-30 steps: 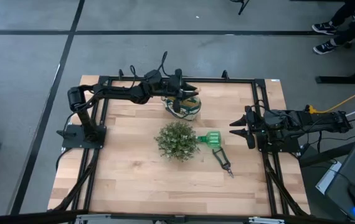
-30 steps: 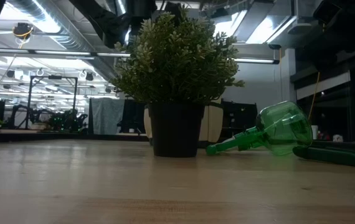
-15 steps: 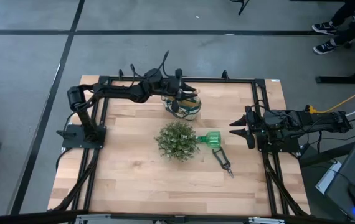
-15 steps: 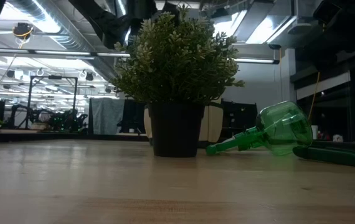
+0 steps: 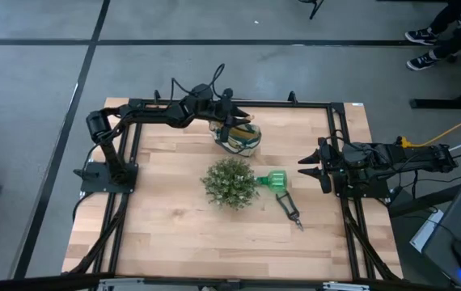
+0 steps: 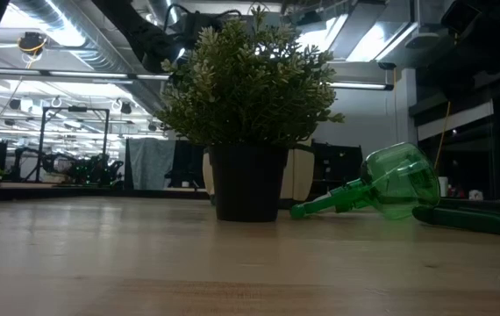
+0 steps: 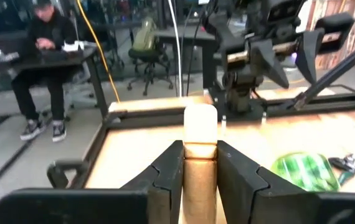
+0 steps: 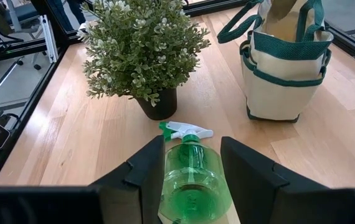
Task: Pick & Place Garden tools in Gardening bag
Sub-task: Put the brown trowel into the green gardening bag
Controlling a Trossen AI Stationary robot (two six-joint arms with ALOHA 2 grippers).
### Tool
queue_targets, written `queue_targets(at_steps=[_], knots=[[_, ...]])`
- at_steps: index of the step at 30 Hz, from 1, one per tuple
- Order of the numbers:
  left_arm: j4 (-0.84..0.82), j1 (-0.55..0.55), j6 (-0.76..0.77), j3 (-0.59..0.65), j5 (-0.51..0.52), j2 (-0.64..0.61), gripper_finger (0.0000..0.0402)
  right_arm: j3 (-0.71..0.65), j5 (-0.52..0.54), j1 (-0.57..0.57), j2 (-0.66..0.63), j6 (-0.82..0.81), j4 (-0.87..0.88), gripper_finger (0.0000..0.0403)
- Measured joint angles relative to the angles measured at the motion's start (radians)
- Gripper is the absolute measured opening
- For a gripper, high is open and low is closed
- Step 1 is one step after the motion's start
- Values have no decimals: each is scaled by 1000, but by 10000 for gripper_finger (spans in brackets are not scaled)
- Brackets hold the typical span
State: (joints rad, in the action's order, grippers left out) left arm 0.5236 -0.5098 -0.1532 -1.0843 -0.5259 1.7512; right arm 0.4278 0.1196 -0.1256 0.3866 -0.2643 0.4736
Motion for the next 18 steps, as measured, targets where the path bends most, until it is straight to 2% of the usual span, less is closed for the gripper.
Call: queue_targets(at_steps=[18], knots=[[-49, -3, 0, 0, 0, 0, 86, 0, 0, 0, 0, 0, 0, 160]])
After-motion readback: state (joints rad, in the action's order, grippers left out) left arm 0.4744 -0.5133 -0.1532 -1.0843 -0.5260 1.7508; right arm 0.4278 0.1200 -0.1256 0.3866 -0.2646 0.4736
